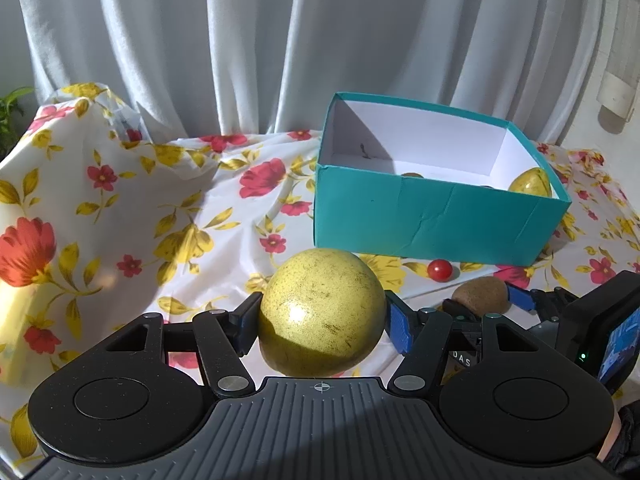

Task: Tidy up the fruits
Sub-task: 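Grasp the second brown kiwi with the right gripper while the left gripper holds the round fruit, then lower the round fruit into the teal box and open the left gripper while the right gripper holds the kiwi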

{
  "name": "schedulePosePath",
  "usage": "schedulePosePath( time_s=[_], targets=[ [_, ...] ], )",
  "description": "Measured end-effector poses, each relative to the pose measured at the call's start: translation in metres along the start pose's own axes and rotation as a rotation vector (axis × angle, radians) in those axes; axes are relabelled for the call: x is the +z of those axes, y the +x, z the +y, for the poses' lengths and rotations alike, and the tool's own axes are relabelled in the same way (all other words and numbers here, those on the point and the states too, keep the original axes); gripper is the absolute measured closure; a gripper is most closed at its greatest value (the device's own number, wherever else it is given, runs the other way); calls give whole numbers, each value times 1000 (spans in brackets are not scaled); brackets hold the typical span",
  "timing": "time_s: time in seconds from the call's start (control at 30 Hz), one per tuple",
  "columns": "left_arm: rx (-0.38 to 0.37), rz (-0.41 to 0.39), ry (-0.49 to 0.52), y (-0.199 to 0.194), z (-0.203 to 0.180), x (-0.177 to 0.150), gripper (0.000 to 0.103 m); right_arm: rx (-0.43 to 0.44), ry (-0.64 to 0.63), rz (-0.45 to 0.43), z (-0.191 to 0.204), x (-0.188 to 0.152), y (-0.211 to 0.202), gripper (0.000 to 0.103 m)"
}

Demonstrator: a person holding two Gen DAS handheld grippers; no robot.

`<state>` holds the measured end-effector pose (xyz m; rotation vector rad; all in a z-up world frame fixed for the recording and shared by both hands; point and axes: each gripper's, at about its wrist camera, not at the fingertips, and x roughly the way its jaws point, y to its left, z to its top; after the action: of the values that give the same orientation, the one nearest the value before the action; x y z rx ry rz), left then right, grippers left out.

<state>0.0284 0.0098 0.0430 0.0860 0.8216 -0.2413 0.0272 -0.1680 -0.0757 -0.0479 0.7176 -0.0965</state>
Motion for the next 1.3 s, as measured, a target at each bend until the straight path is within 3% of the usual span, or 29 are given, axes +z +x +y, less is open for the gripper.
schedulePosePath(
  time_s=[0.1, 0.7, 1.3],
  targets=[
    [5, 1, 9, -1, -2, 2, 35, 15, 18, 1, -3, 1, -3, 36],
    [45, -68, 28, -15, -25, 42, 35, -36, 83, -185, -30, 30, -93, 36],
    [4, -141, 87, 3, -65, 88, 35, -137, 149, -251, -56, 29, -127, 36]
  ],
)
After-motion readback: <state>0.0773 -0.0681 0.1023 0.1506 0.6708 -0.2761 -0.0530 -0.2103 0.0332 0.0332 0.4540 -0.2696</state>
